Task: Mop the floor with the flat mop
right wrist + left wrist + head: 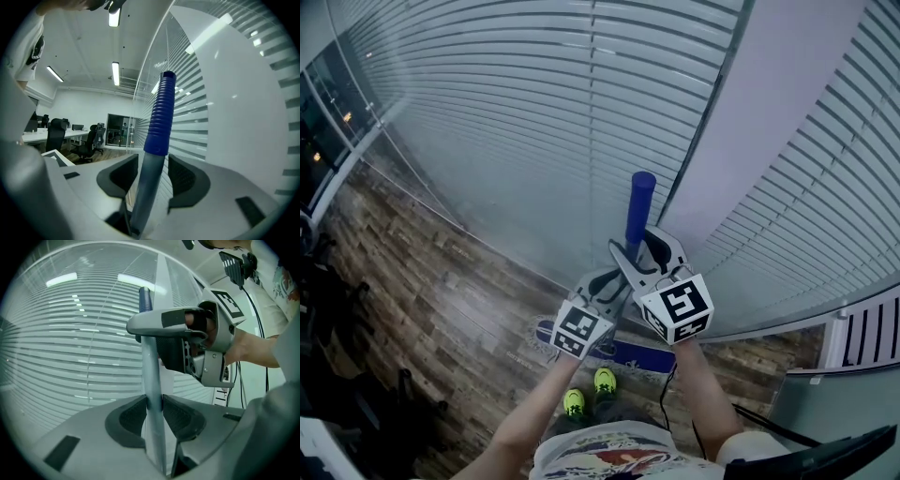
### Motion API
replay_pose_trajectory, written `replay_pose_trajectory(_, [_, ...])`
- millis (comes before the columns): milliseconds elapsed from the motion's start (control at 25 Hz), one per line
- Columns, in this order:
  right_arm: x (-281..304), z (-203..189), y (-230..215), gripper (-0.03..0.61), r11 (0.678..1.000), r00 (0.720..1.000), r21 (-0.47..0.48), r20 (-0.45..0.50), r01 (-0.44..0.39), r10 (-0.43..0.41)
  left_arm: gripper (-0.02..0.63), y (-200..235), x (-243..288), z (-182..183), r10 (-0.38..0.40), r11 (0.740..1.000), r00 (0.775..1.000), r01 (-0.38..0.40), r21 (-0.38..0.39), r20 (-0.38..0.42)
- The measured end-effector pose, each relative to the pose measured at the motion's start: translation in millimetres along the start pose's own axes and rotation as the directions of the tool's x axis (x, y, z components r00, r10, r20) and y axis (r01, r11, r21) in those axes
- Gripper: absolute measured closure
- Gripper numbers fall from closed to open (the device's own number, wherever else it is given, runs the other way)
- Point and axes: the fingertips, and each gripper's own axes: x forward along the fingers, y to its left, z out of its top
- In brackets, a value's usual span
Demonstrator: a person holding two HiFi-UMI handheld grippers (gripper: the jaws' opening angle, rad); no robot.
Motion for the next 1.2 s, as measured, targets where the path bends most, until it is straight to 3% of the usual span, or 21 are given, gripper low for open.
replay_pose_trajectory(240, [-28.5, 34.5, 20.8, 0.4, 0.998, 0.999, -0.064, 0.045, 0.019, -0.016, 0.5, -24.6, -25.8, 0.8, -0.011, 1.0, 1.0, 0.012, 0.02, -0.005])
replay_pose_trajectory(320, [-40.4, 28.1, 34.9, 0.411, 0.995, 1.0, -0.1, 0.023, 0.019, -0.017, 0.5, -36.7, -35.2, -9.6, -0.014, 1.0, 1.0, 0.015, 0.025, -0.015])
replay_pose_trajectory(480, [-87.2, 3.8, 65.7, 0.423, 0.997, 0.999, -0.072, 0.03, 0.041, -0.039, 0.5, -83.3, -55.8, -37.1, -0.055, 0.994, 0.998, 0.057, 0.09, -0.032])
replay_pose_trajectory(680, [-137.6, 48.0, 124.6, 0.433, 0.996, 0.997, -0.061, 0.047, 0.06, -0.057, 0.48, -135.9, -129.7, 24.5, -0.164, 0.966, 0.985, 0.149, 0.213, 0.053])
replay_pose_trajectory(880, [-175.4, 48.6, 195.8, 0.439, 0.999, 0.997, -0.038, 0.071, 0.037, -0.034, 0.457, -174.5, -183.9, 32.5, -0.217, 0.948, 0.971, 0.186, 0.259, 0.1])
replay_pose_trajectory(1080, [-206.0, 45.7, 252.5, 0.44, 0.999, 0.993, 0.053, 0.119, 0.002, -0.008, 0.482, -200.1, -222.6, 20.6, -0.247, 0.957, 0.959, 0.219, 0.191, 0.141])
replay_pose_trajectory(1200, [-223.5, 42.9, 274.2, 0.44, 0.998, 0.993, 0.057, 0.119, -0.014, 0.007, 0.488, -216.2, -240.7, 14.0, -0.262, 0.962, 0.949, 0.243, 0.126, 0.177])
